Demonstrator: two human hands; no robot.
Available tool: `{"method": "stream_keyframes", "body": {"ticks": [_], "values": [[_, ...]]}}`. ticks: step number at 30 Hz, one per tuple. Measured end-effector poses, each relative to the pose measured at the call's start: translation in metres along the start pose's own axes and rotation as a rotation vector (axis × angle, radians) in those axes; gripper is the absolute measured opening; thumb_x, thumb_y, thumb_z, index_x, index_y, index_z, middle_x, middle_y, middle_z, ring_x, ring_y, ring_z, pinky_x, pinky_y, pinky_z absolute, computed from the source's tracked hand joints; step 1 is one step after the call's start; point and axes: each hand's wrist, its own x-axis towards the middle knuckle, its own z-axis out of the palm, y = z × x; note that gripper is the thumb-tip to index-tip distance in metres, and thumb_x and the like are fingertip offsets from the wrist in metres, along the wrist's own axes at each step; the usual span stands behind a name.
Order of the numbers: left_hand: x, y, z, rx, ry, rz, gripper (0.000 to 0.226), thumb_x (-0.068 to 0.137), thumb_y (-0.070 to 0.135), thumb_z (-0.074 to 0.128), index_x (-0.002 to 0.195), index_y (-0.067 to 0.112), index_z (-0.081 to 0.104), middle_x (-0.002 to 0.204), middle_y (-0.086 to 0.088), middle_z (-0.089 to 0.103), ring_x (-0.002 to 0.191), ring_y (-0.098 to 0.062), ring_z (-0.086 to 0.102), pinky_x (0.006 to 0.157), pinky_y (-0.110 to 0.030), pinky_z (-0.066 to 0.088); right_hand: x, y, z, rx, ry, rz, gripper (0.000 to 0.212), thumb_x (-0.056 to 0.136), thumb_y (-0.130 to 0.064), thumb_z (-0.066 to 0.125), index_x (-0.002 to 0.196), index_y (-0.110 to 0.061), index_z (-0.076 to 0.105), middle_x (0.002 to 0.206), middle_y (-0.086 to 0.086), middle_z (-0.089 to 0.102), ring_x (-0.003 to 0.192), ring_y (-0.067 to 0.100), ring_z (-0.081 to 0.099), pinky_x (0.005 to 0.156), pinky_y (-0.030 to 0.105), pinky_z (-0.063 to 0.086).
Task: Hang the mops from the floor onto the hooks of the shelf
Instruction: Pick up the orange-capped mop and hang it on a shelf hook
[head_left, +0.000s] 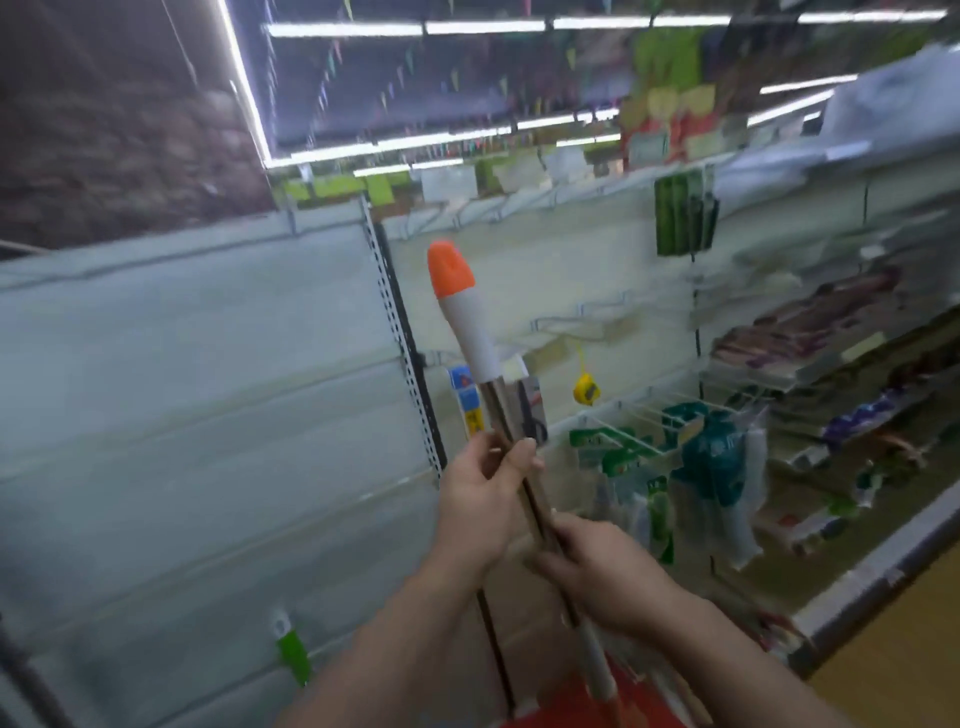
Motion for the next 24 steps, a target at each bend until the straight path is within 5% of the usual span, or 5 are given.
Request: {"method": "stream_keyframes", "body": {"ticks": [6, 17, 20, 24], "values": [[0.013, 0.056, -0.02, 0.0, 0.012, 0.131, 0.025, 0.098, 0.028, 0.063, 0.075, 0.024, 0.07, 0.083, -0.011, 0.077, 0.075, -0.022, 0.067, 0.082, -0.052, 0.054, 0.001, -0.046, -0.029, 0.035, 0.133, -0.045, 0.041, 0.088, -0.062, 0.062, 0.074, -0.025, 0.05, 0.073, -0.004, 0.061, 0.083, 0.02, 0.064, 0.073, 0.039, 0.048], [0.009, 0.08, -0.053, -0.015, 0.167, 0.172, 0.028, 0.101, 0.026, 0.059, 0.081, 0.006, 0.065, 0.056, 0.011, 0.063, 0.051, 0.003, 0.054, 0.059, -0.014, 0.041, 0.022, -0.085, 0.0, 0.263, 0.163, -0.142, 0.038, 0.079, -0.064, 0.066, 0.07, -0.03, 0.05, 0.062, -0.014, 0.056, 0.059, 0.005, 0.046, 0.063, 0.03, 0.041], [0.019, 0.083, -0.058, 0.024, 0.235, 0.139, 0.027, 0.101, 0.028, 0.059, 0.086, 0.006, 0.066, 0.061, 0.008, 0.067, 0.059, -0.002, 0.061, 0.067, -0.021, 0.048, 0.038, -0.093, 0.004, 0.344, 0.091, -0.166, 0.036, 0.09, -0.044, 0.072, 0.069, -0.021, 0.054, 0.068, -0.004, 0.064, 0.06, 0.0, 0.057, 0.066, 0.024, 0.049], [0.032, 0.082, -0.062, 0.103, 0.328, 0.096, 0.02, 0.1, 0.033, 0.059, 0.092, 0.016, 0.068, 0.071, 0.003, 0.071, 0.069, -0.004, 0.065, 0.074, -0.025, 0.052, 0.062, -0.099, 0.008, 0.514, -0.073, -0.147, 0.019, 0.094, -0.034, 0.07, 0.091, -0.015, 0.07, 0.085, 0.007, 0.078, 0.078, 0.013, 0.076, 0.083, 0.035, 0.063]]}}
